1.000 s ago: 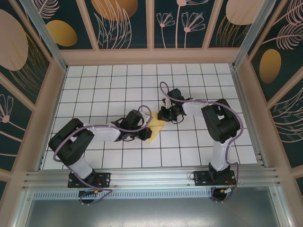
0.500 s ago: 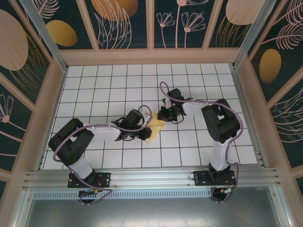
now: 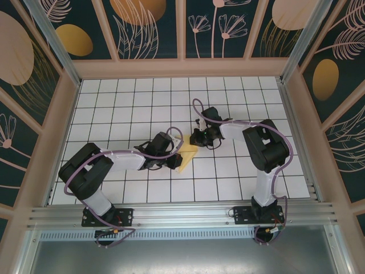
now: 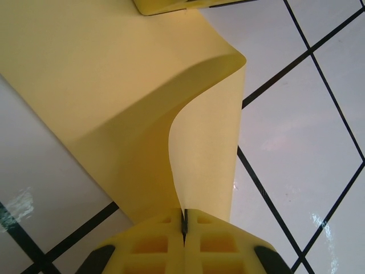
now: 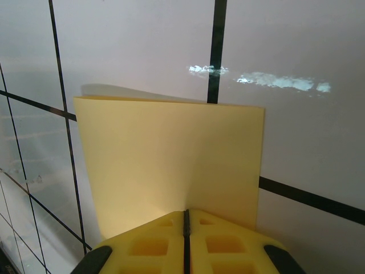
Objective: Fold a paper plane with a square sheet of paper (pick it up from the middle)
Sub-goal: Third fold the triangle at the center of the table.
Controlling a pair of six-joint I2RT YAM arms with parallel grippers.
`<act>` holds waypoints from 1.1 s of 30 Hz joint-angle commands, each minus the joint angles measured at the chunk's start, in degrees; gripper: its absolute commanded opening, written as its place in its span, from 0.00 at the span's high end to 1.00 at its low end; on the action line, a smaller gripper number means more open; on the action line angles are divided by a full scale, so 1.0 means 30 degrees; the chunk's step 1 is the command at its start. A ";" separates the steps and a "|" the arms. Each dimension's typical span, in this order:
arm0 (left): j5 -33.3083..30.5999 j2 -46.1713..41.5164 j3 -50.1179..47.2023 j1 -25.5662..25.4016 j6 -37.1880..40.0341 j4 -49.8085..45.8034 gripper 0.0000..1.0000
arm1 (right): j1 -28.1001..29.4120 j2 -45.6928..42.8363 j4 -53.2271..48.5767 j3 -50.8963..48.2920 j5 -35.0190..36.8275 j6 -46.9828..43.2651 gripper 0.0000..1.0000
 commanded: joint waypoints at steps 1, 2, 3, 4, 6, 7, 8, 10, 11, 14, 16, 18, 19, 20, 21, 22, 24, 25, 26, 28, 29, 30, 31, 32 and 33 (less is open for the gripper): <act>0.0647 0.0134 -0.0017 0.0147 -0.0421 0.0342 0.95 | 0.0166 0.0441 -0.1121 -0.0296 0.0714 -0.0274 0.89; 0.0678 0.0162 -0.0021 0.0144 -0.0425 0.0371 0.95 | 0.0151 0.0421 -0.1129 -0.0325 0.0729 -0.0274 0.89; 0.0658 0.0189 -0.0020 0.0132 -0.0476 0.0359 0.95 | 0.0151 0.0440 -0.1124 -0.0316 0.0729 -0.0295 0.89; 0.0553 0.0208 -0.0050 0.0134 -0.0511 0.0362 0.95 | 0.0158 0.0441 -0.1122 -0.0297 0.0729 -0.0294 0.89; 0.0492 0.0193 -0.0077 0.0133 -0.0564 0.0390 0.95 | 0.0151 0.0453 -0.1158 -0.0269 0.0722 -0.0300 0.89; 0.0407 0.0193 -0.0131 0.0145 -0.0594 0.0377 0.95 | 0.0151 0.0440 -0.1151 -0.0267 0.0729 -0.0310 0.89; 0.0240 0.0236 -0.0105 0.0134 -0.0601 0.0299 0.95 | 0.0154 0.0444 -0.1166 -0.0266 0.0729 -0.0301 0.89; -0.0042 0.0332 -0.0090 0.0132 -0.0572 0.0187 0.95 | 0.0151 0.0468 -0.1179 -0.0223 0.0729 -0.0315 0.89; -0.0105 0.0382 -0.0079 0.0134 -0.0546 0.0158 0.95 | 0.0151 0.0483 -0.1180 -0.0227 0.0729 -0.0325 0.89; -0.0140 0.0524 0.0008 0.0138 -0.0456 0.0083 0.95 | 0.0150 0.0495 -0.1171 -0.0205 0.0722 -0.0301 0.89; -0.0180 0.0599 0.0010 0.0133 -0.0425 0.0047 0.95 | 0.0151 0.0442 -0.1224 -0.0185 0.0758 -0.0303 0.89; -0.0184 0.0609 -0.0021 0.0133 -0.0438 0.0112 0.95 | 0.0151 0.0426 -0.1257 -0.0177 0.0788 -0.0326 0.89; -0.0170 0.0617 -0.0021 0.0141 -0.0425 0.0092 0.95 | 0.0143 0.0418 -0.1254 -0.0177 0.0788 -0.0321 0.89; -0.0170 0.0661 -0.0023 0.0140 -0.0454 0.0128 0.95 | 0.0151 0.0449 -0.1267 -0.0164 0.0760 -0.0317 0.89; -0.0197 0.0662 -0.0021 0.0132 -0.0455 0.0135 0.95 | 0.0151 0.0415 -0.1269 -0.0148 0.0758 -0.0324 0.89; -0.0199 0.0684 -0.0021 0.0132 -0.0455 0.0167 0.95 | 0.0152 0.0412 -0.1275 -0.0127 0.0773 -0.0309 0.89; -0.0133 0.0720 0.0008 0.0132 -0.0509 0.0180 0.95 | 0.0151 0.0397 -0.1305 -0.0108 0.0816 -0.0302 0.88; -0.0084 0.0746 0.0009 0.0133 -0.0497 0.0201 0.95 | 0.0151 0.0335 -0.1325 -0.0092 0.0839 -0.0273 0.88; -0.0039 0.0763 0.0020 0.0149 -0.0491 0.0202 0.95 | 0.0151 0.0239 -0.1276 -0.0077 0.0850 -0.0202 0.87; 0.0057 0.0777 0.0009 0.0135 -0.0477 0.0179 0.95 | 0.0151 -0.0149 -0.1074 -0.0055 0.0735 -0.0039 0.86; 0.0065 0.0782 0.0009 0.0136 -0.0462 0.0168 0.95 | 0.0154 -0.0543 -0.0902 -0.0087 0.0725 0.0068 0.85; 0.0080 0.0804 -0.0034 0.0144 -0.0460 0.0183 0.95 | 0.0151 -0.0904 -0.0747 -0.0111 0.0727 0.0197 0.84; 0.0138 0.0808 -0.0102 0.0147 -0.0480 0.0266 0.95 | 0.0131 -0.1370 -0.0614 -0.0175 0.0874 0.0343 0.83; 0.0179 0.0804 -0.0152 0.0146 -0.0513 0.0318 0.95 | 0.0136 -0.1934 -0.0544 -0.0268 0.1214 0.0532 0.82; 0.0182 0.0833 -0.0138 0.0135 -0.0513 0.0319 0.95 | 0.0121 -0.2419 -0.0432 -0.0424 0.1489 0.0642 0.81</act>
